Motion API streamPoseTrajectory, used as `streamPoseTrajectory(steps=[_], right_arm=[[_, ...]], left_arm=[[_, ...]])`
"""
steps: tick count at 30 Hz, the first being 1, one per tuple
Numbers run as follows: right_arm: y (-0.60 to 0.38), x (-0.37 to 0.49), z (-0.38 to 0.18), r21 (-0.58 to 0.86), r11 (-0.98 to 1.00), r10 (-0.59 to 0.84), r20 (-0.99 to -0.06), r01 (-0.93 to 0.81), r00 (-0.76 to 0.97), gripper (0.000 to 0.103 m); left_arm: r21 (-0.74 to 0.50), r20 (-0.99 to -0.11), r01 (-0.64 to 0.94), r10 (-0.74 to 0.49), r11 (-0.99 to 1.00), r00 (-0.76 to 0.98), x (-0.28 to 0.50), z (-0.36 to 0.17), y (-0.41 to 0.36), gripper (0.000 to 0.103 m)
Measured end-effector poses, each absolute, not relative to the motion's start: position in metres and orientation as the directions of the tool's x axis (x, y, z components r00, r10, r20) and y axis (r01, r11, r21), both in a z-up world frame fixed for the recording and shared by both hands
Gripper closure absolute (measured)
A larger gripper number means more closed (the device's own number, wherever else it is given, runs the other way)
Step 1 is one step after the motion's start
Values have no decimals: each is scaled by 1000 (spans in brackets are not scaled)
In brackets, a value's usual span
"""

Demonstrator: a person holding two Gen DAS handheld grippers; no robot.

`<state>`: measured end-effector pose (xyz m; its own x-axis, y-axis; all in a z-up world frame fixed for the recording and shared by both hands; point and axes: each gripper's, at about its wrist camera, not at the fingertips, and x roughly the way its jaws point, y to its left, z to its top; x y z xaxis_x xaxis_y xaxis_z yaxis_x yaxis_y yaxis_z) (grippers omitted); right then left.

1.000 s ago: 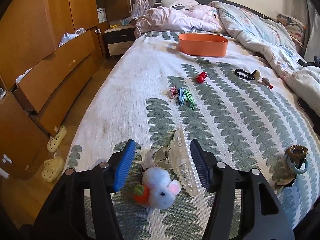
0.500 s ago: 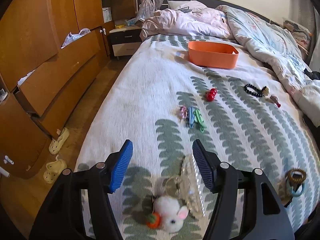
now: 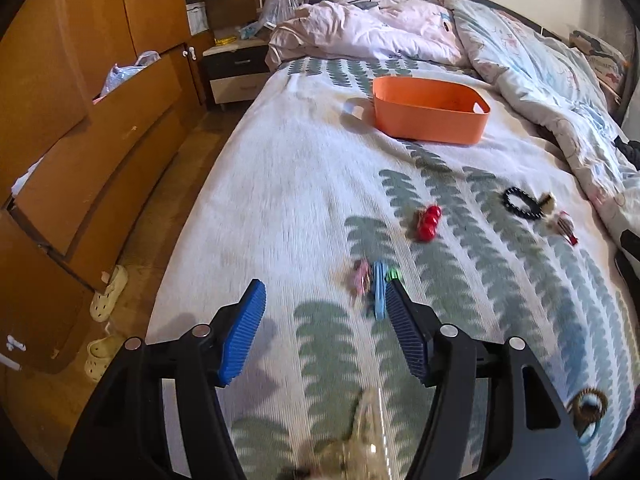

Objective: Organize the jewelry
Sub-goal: 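Grasp the red bead hair pin with the left tool while the right tool grasps the Santa-hat clip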

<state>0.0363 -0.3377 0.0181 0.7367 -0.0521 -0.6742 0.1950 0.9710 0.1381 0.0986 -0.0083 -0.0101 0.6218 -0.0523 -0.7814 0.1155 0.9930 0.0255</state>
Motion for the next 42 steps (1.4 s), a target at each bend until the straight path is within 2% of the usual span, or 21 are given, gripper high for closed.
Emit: streamPoseTrajectory(steps=[6, 10, 15, 30, 32, 42], right_arm=[[-354, 84, 6, 144, 964, -54, -720, 225, 692, 45], [-362, 105, -11, 137, 960, -60, -748, 243, 661, 45], [-362, 121, -28, 103, 965, -75, -775, 242, 628, 45], [-366, 132, -40, 104, 962, -75, -785, 251, 614, 45], [-367, 135, -44, 102, 963, -74, -792, 250, 606, 45], [-365, 144, -57, 48, 966, -111, -813, 255, 571, 45]], left_arm=[[2, -811, 131, -75, 991, 580, 140, -18, -15, 41], [18, -812, 152, -74, 988, 579, 157, -23, -25, 41], [-21, -837, 164, -107, 986, 537, 176, -36, -32, 41], [-7, -868, 281, -145, 960, 475, 207, -51, -81, 40], [11, -864, 283, -133, 959, 485, 207, -53, -86, 38], [4, -885, 308, -140, 951, 444, 212, -75, -107, 38]])
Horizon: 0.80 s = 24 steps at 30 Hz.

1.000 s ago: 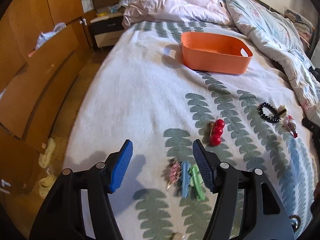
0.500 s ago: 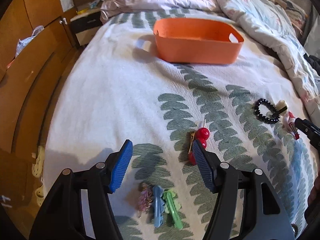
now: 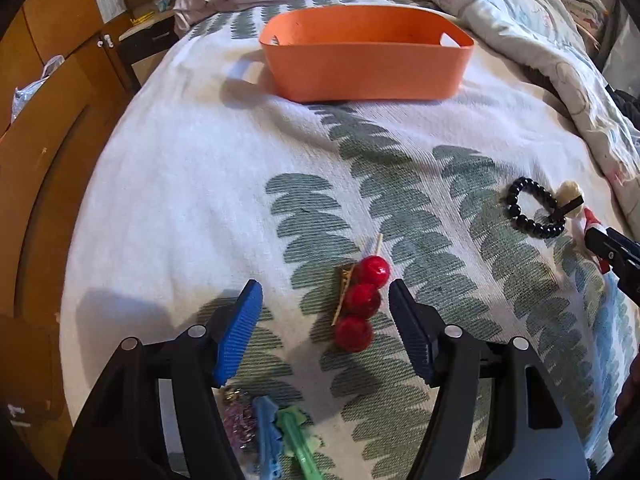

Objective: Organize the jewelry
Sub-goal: 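Grasp the red bead hair pin with the left tool while the right tool grasps the Santa-hat clip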

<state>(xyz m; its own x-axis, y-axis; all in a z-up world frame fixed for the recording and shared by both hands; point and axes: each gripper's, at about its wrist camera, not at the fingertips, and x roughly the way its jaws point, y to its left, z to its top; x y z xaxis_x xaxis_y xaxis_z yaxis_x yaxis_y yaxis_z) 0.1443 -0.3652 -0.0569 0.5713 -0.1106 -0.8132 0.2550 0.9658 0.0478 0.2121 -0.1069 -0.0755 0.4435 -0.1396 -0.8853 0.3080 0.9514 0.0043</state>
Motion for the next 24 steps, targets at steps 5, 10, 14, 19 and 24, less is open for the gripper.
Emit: streamPoseTrajectory(steps=[5, 10, 14, 19, 24], right_arm=[[-366, 149, -65, 39, 967, -113, -822, 253, 558, 45], [-370, 149, -66, 54, 966, -103, -819, 254, 564, 50], [-372, 147, -66, 69, 964, -89, -827, 256, 556, 65], [-373, 144, -63, 88, 961, -78, -822, 263, 563, 72], [-377, 139, -58, 118, 956, -59, -818, 268, 572, 73]], left_arm=[[12, -896, 313, -129, 950, 425, 216, -85, -112, 38], [17, -895, 317, -127, 948, 427, 218, -90, -115, 35], [12, -895, 327, -136, 945, 425, 219, -91, -117, 34], [-11, -894, 328, -156, 945, 420, 221, -91, -114, 38], [-15, -892, 329, -161, 944, 422, 222, -91, -112, 57]])
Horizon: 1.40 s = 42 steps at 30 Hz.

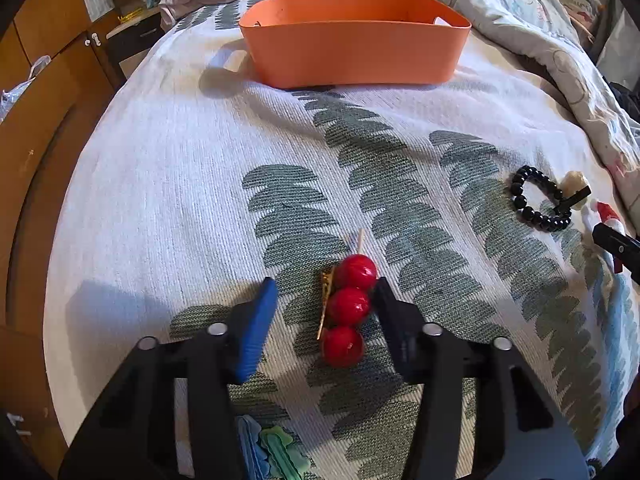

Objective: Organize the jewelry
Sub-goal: 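Grasp the red bead hair pin with the left tool while the right tool grasps the Santa-hat clip, then carry and release the red pin by the bunny while the right tool drops the Santa clip on the bangle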

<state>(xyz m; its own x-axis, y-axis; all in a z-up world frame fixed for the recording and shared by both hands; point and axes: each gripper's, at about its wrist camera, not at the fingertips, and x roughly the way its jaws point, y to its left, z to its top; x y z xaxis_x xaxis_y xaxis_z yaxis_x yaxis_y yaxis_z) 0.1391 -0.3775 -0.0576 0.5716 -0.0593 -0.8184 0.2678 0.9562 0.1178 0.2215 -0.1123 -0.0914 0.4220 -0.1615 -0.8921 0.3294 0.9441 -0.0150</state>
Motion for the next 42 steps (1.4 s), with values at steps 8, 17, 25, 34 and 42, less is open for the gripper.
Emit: streamPoseTrajectory(steps=[8, 17, 25, 34, 42], right_arm=[[-387, 127, -32, 165, 949, -38, -787, 270, 615, 73], [-378, 109, -13, 157, 953, -51, -758, 258, 650, 73], [-365, 68, 5, 165, 956, -47, -728, 242, 684, 74], [-326, 4, 32, 144, 970, -53, -661, 196, 748, 73], [-298, -50, 20, 155, 970, -42, -657, 189, 752, 73]], left_arm=[[-75, -894, 336, -212, 939, 394, 221, -87, -108, 78], [-49, -873, 319, -196, 946, 447, 204, -66, -103, 78], [-36, -845, 301, -190, 953, 500, 169, -35, -94, 78], [-9, -794, 261, -165, 965, 585, 111, -12, -72, 78], [-32, -771, 254, -186, 967, 610, 58, -11, -58, 78]])
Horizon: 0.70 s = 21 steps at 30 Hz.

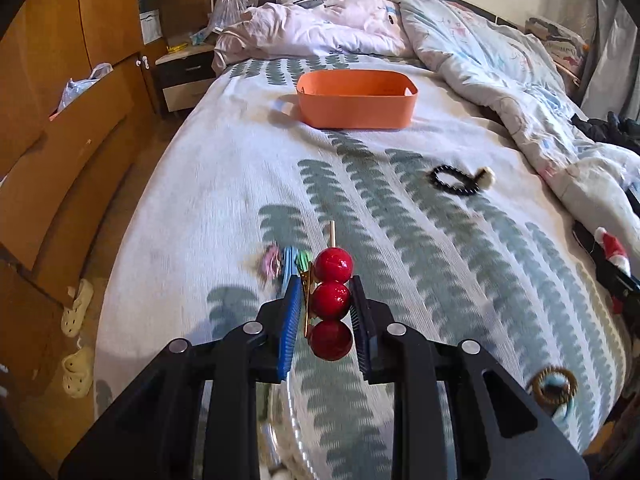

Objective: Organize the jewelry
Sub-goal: 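Carry and release the red pin by the bunny while the right tool drops the Santa clip on the bangle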

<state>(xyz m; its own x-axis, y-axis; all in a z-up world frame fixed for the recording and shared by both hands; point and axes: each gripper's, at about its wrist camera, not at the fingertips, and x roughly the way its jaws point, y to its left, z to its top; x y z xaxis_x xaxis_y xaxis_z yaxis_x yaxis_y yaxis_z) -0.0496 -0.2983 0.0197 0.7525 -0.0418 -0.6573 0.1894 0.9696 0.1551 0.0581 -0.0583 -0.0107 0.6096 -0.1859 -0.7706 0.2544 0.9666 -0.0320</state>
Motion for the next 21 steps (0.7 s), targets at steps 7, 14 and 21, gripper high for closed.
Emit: streamPoseTrajectory(steps=[7, 14, 21], right_arm=[[-292, -90, 9, 185, 964, -28, -646, 192, 763, 73], [-289, -110, 7, 172, 964, -50, -637, 205, 770, 73], [-286, -113, -3, 146, 966, -68, -657, 215, 751, 73]], left_arm=[[-20, -745, 247, -179, 969, 642, 20, -12, -46, 78], [-14, -745, 245, -173, 970, 644, -6, -23, -39, 78], [19, -749, 214, -127, 977, 650, -14, -37, -37, 78]])
